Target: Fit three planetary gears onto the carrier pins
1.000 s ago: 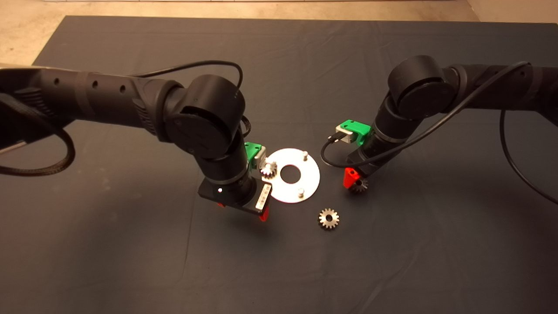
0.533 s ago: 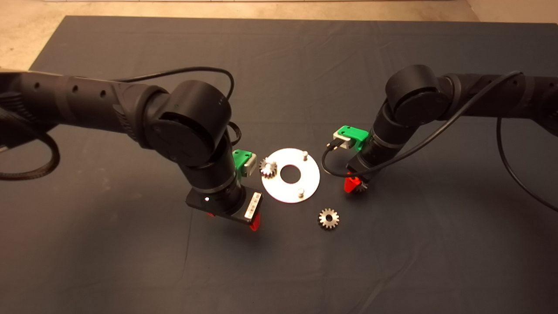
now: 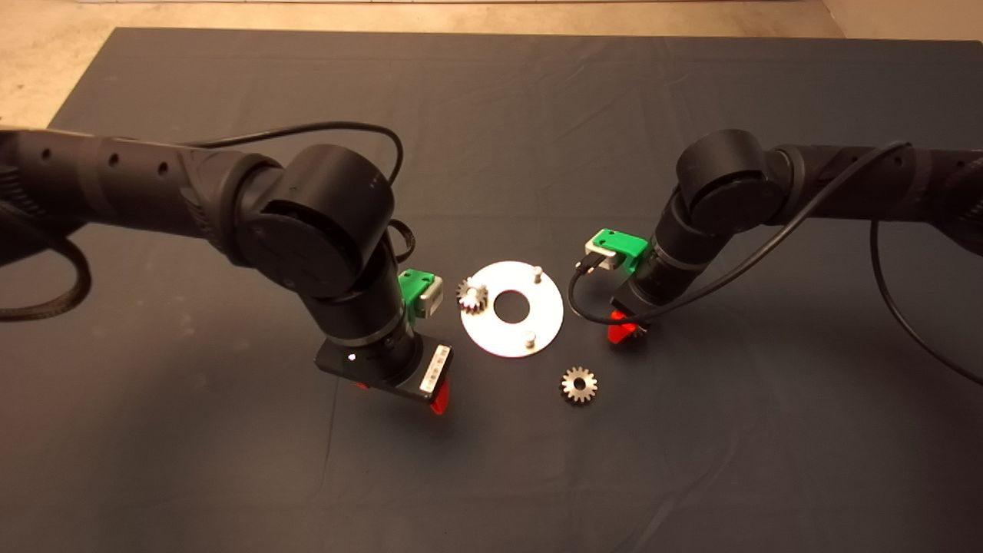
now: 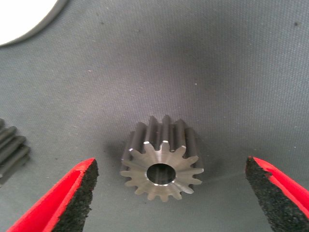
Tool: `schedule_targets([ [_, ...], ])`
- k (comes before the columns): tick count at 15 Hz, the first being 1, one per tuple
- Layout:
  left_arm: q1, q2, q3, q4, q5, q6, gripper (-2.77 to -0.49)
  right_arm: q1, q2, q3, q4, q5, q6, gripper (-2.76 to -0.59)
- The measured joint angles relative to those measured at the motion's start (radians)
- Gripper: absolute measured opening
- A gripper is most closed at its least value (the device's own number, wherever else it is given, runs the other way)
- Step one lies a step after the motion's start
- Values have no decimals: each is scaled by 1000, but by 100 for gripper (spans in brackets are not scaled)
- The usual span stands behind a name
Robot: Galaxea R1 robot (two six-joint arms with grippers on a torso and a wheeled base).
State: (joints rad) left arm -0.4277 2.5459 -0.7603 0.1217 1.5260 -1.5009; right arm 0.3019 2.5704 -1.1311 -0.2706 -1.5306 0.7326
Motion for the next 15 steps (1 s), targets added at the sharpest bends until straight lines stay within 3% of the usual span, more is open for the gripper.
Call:
schedule_targets([
  [6,0,-41,37,-3,0,-1,-122,-17,0,0,-7,0,-3,-127],
  [7,0,-47,41,-3,0,-1,-122,-17,0,0,-8,1,-3,-138],
  [10,0,-53,43,-3,0,-1,-122,-17,0,0,-9,1,-4,-140],
  [15,0,-61,50,-3,0,-1,-122,-17,0,0,-10,1,-11,-161],
])
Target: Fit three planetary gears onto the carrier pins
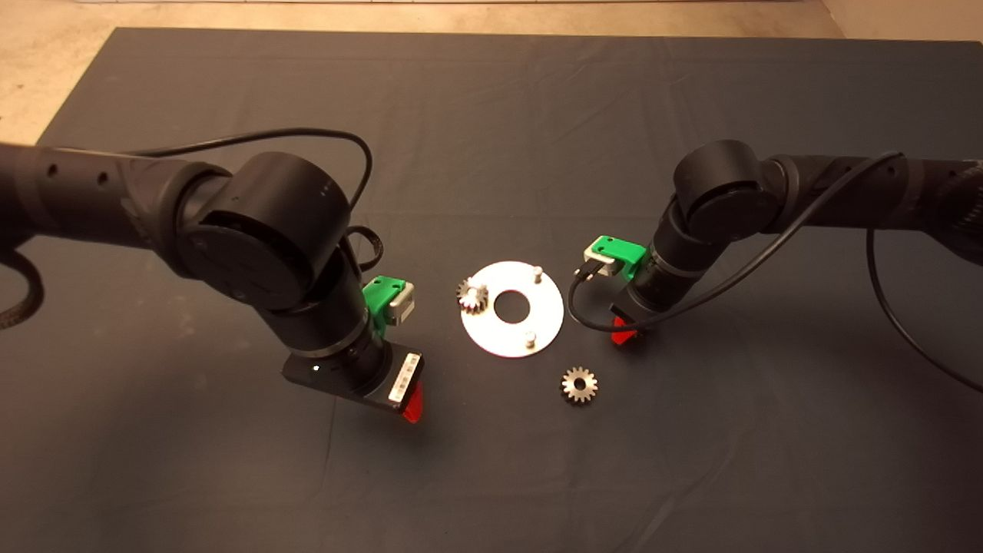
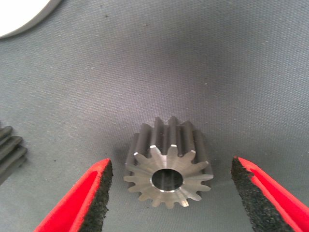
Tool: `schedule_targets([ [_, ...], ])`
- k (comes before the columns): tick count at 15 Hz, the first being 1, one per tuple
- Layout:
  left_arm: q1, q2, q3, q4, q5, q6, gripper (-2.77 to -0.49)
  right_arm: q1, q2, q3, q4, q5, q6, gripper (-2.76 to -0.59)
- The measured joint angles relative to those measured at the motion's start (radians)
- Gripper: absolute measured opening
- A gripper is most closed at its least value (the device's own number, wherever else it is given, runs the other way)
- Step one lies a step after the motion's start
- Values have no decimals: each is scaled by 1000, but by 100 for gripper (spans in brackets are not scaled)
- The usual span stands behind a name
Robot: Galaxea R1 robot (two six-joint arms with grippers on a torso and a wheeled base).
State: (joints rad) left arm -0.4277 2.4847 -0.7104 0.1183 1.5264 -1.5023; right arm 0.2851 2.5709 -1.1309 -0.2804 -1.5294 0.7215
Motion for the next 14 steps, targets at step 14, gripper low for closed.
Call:
schedule_targets([
  [14,0,0,0,-11,0,3,-122,-16,0,0,-1,-1,-66,-211],
])
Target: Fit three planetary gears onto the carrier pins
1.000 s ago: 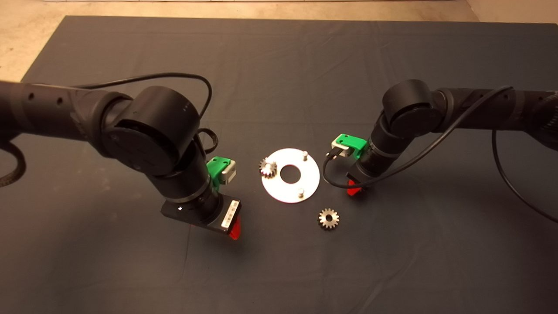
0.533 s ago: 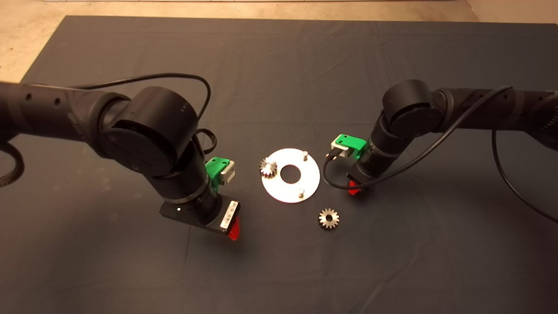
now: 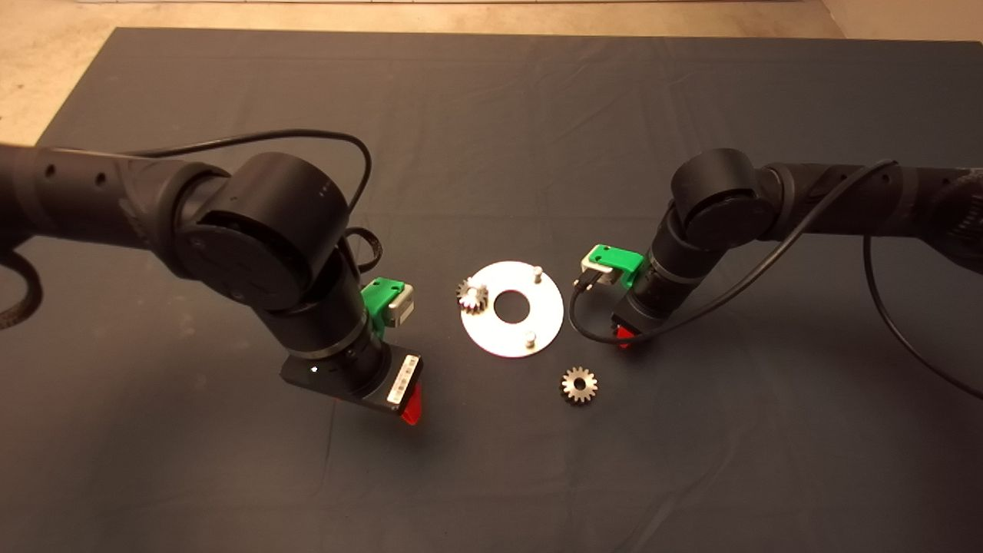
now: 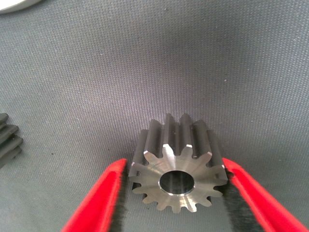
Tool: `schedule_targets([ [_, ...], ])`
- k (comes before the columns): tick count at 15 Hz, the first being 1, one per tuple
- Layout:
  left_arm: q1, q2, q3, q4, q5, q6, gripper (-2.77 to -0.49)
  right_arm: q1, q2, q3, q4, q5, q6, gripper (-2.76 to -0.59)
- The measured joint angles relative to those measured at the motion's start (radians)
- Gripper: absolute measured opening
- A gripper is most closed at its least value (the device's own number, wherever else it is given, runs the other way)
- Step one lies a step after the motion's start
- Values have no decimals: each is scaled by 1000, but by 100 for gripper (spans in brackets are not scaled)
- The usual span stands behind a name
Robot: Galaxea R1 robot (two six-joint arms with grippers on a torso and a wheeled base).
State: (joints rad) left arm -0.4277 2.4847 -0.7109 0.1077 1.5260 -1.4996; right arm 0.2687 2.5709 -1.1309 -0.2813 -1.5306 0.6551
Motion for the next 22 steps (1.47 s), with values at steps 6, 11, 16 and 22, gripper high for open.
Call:
schedule_targets([
  [6,0,0,0,-3,0,0,-122,0,0,0,-3,-2,-8,-219],
  [11,0,0,0,-3,0,0,-122,0,1,-5,-4,-1,-11,-226],
  [16,0,0,18,-4,0,-1,-122,0,7,-19,-4,-2,-11,-229],
  [22,0,1,64,-5,0,-44,-122,2,47,-43,-2,-42,0,-229],
])
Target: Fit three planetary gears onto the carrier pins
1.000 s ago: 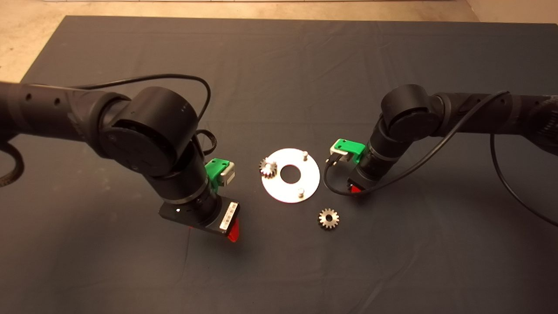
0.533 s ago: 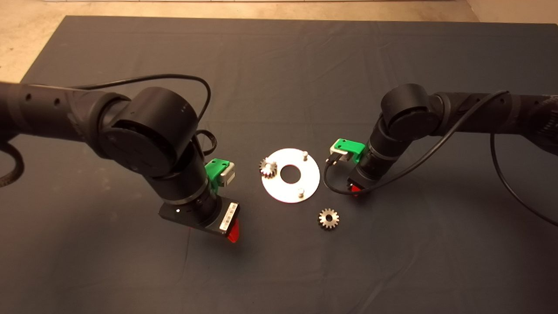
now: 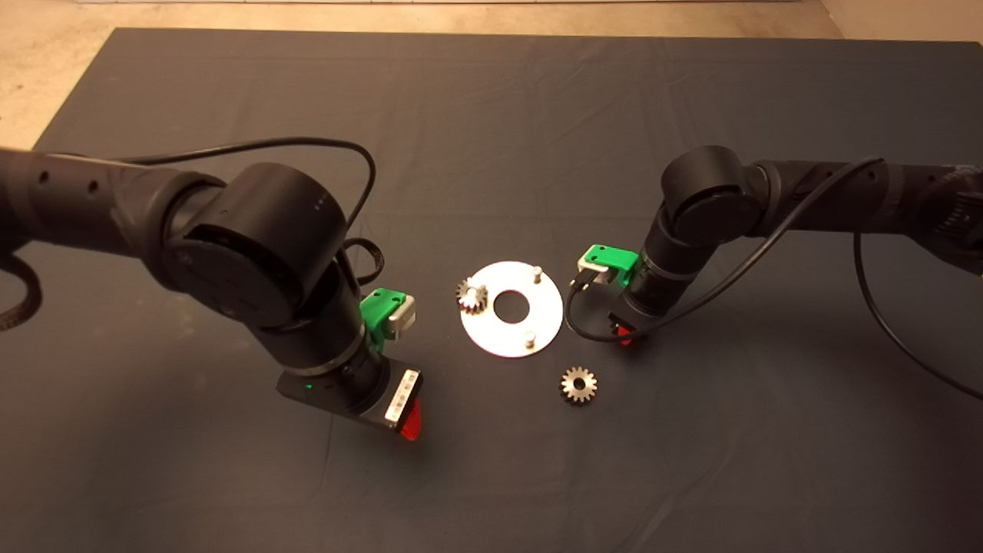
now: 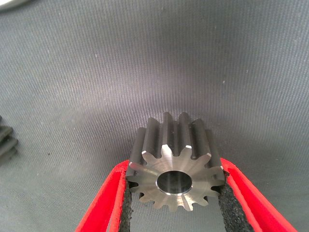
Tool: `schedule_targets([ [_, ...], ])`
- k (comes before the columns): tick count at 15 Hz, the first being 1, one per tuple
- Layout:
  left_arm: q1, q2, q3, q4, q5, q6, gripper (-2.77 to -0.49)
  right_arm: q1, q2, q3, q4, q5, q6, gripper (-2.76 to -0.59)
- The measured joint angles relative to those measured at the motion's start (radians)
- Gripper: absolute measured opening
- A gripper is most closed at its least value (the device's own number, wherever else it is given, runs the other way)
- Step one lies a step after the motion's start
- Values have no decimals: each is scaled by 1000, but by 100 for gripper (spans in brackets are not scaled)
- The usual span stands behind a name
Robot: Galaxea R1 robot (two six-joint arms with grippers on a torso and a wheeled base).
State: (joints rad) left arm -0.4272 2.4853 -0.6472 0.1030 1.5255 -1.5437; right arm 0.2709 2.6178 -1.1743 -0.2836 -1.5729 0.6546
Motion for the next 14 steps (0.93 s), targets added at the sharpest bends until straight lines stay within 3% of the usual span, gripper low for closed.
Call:
schedule_targets([
  [1,0,0,11,0,0,-11,-122,4,19,-16,2,-1,1,-229],
  [3,0,0,23,0,0,-19,-122,21,71,-65,2,31,8,-229],
  [4,0,0,28,-1,1,-21,-122,36,108,-94,2,39,9,-229],
  [7,0,0,33,-1,0,-26,-122,88,210,-176,9,47,9,-229],
  [8,0,0,36,-2,0,-29,-122,102,232,-202,16,40,9,-229],
  [10,0,0,39,-2,0,-31,-122,147,255,-238,43,42,9,-231],
  [12,0,0,39,-2,0,-34,-122,210,267,-257,56,43,9,-231],
  [14,0,0,41,-2,0,-35,-122,240,280,-266,64,44,9,-231],
])
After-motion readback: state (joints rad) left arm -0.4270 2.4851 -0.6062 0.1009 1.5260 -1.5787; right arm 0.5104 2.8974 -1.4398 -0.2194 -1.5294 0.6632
